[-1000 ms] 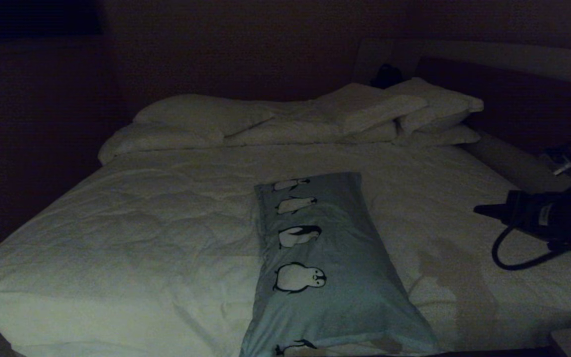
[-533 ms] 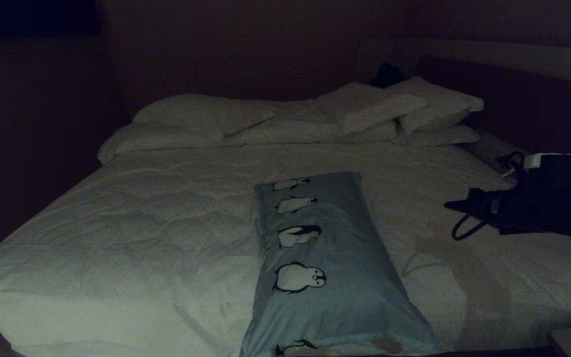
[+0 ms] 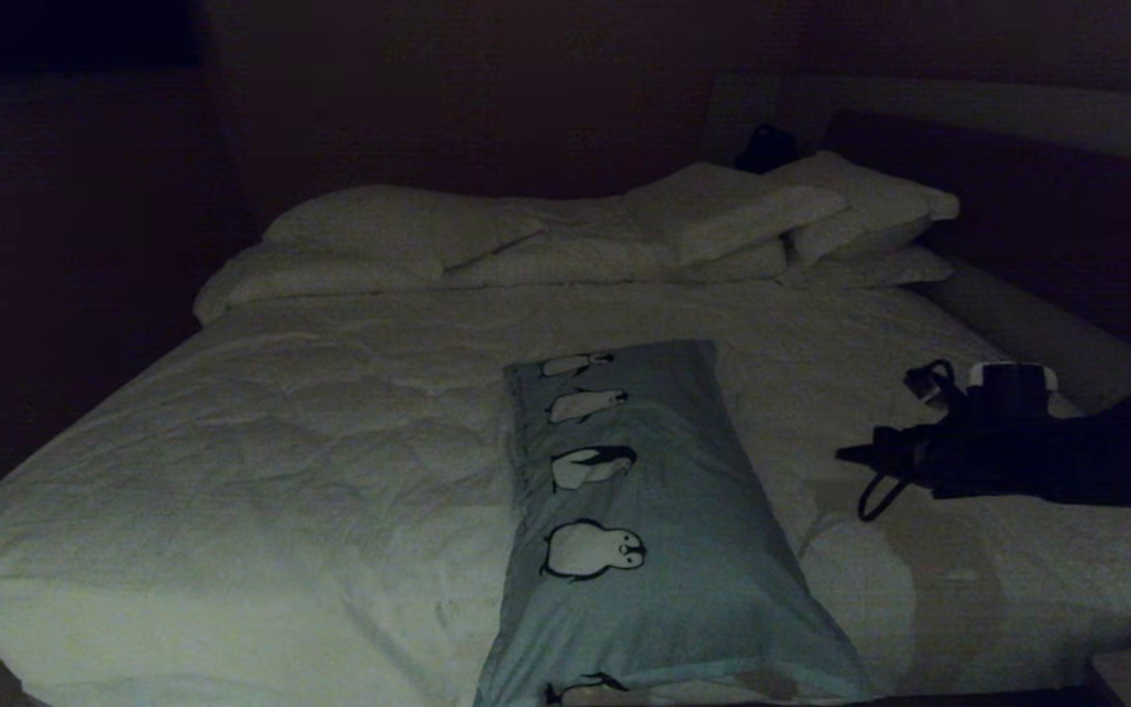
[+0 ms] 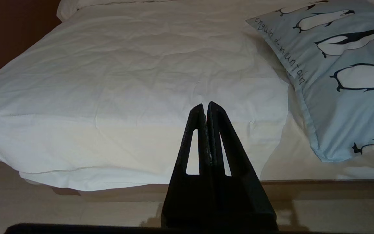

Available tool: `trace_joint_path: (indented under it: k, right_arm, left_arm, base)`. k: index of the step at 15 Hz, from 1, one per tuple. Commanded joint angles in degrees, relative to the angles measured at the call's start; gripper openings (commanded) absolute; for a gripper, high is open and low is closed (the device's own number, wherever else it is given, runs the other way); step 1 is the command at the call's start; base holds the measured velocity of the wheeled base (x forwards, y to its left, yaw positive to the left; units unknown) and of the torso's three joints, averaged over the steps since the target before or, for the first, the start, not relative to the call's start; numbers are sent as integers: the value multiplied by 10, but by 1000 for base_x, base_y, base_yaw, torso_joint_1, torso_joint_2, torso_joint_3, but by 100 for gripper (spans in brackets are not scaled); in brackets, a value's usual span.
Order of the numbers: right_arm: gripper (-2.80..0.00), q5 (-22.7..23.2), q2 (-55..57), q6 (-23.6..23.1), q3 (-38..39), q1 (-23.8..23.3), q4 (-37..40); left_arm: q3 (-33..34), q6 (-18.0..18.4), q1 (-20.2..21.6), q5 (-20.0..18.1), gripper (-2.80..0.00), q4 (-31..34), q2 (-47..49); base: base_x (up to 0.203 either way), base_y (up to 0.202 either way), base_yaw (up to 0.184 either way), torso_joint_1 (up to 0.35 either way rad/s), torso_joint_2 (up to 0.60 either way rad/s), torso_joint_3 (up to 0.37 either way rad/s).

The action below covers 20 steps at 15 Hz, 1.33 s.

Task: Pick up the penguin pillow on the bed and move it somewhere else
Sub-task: Pick up the pillow

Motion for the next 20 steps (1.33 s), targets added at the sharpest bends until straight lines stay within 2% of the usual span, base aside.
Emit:
trace_joint_path:
  k: [1, 2, 3, 5, 9, 13, 15, 20]
  right_arm:
    - [-280, -4, 13, -36, -2, 10, -1]
    - [-280, -11, 17, -35, -4, 24, -2]
    - [0, -20, 23, -35, -11, 39, -1]
    - [0, -40, 37, -34, -24, 60, 0]
    - [0, -40, 56, -31, -46, 82, 3]
    - [0, -28, 62, -16, -82, 85, 45]
    - [0, -5, 60, 5, -105, 86, 76]
    - [0, -4, 59, 6, -128, 102, 125]
  left_arm:
    - [0, 0, 0, 0, -280, 0, 0]
    - [0, 1, 0, 0, -280, 0, 0]
    - [0, 0, 0, 0, -280, 0, 0]
    - [0, 0, 0, 0, -280, 0, 0]
    - [0, 0, 0, 0, -280, -1, 0]
    - [0, 0, 0, 0, -280, 0, 0]
    - [0, 0, 0, 0, -280, 0, 0]
    - [0, 0, 0, 0, -280, 0, 0]
  base:
    - [0, 0, 0, 0, 0, 0]
    - [0, 0, 0, 0, 0, 0]
    - [0, 0, 0, 0, 0, 0]
    - [0, 0, 0, 0, 0, 0]
    - [0, 0, 0, 0, 0, 0]
    - [0, 0, 0, 0, 0, 0]
    - [0, 0, 0, 0, 0, 0]
    - [0, 0, 0, 0, 0, 0]
